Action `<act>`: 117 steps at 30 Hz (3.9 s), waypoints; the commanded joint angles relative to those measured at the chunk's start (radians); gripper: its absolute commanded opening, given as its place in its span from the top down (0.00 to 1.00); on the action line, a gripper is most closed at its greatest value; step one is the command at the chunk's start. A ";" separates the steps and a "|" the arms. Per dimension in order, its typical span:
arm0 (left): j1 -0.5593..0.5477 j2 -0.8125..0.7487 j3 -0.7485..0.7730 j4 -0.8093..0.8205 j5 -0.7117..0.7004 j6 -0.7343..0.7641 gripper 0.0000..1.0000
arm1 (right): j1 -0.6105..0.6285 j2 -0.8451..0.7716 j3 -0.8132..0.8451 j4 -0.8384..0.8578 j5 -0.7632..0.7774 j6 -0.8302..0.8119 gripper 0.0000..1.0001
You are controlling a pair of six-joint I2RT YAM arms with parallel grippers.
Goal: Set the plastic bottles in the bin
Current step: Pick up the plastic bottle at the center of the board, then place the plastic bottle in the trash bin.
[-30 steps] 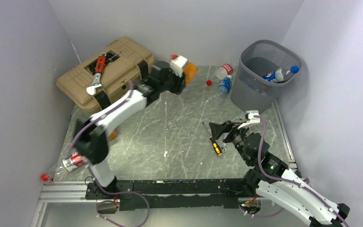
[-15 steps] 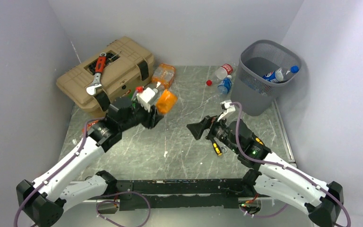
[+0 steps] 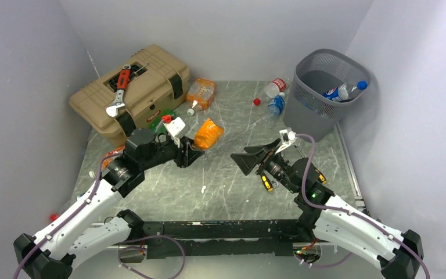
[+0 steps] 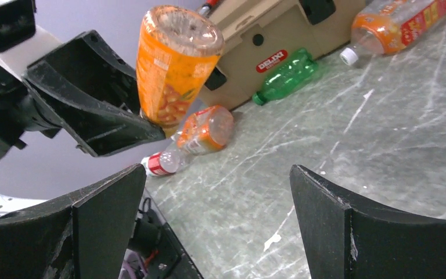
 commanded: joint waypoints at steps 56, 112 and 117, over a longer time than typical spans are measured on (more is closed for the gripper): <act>-0.112 -0.089 -0.042 0.065 0.205 0.132 1.00 | -0.008 0.377 0.451 -0.125 -0.480 0.041 0.61; -0.306 -0.183 -0.242 0.000 0.118 0.791 1.00 | -0.012 0.556 0.948 -1.151 -0.526 -0.328 0.00; -0.322 -0.195 -0.259 -0.008 0.071 0.847 1.00 | -0.011 0.560 0.859 -1.157 -0.652 -0.327 0.01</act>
